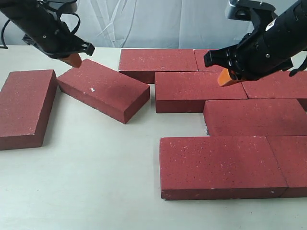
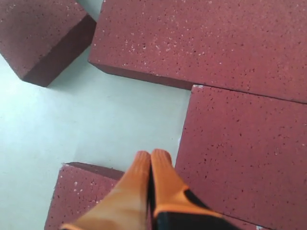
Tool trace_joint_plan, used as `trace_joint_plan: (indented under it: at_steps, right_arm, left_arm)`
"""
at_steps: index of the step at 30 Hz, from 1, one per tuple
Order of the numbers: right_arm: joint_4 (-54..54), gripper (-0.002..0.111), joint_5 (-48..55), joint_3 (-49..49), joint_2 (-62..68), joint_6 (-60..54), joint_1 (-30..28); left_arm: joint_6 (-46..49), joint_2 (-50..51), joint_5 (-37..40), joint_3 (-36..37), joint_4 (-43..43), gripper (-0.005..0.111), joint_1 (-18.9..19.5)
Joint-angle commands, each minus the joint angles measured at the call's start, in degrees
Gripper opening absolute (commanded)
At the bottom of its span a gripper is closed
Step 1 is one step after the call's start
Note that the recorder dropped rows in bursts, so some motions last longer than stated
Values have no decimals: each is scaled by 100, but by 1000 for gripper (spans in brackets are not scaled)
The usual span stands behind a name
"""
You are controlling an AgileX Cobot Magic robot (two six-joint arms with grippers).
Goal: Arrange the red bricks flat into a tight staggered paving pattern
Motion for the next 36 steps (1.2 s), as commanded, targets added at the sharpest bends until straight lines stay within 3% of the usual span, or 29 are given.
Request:
trace_joint_plan:
  at_steps: [1, 9, 16, 24, 36]
  right_arm:
    - [18, -1, -133, 48, -58, -40, -21]
    - [18, -1, -173, 48, -58, -40, -21]
    - [18, -1, -307, 48, -58, -40, -21]
    - [18, -1, -377, 48, -48, -40, -21]
    - [30, -1, -377, 48, -48, -40, -21]
  left_arm:
    - [48, 246, 214, -241, -46, 0, -24]
    - [48, 897, 179, -658, -75, 0, -24]
    - [643, 1067, -310, -671, -391, 0, -24]
    - [667, 1093, -804, -649, -450, 0, -24]
    - [667, 1549, -274, -646, -582, 0, -24]
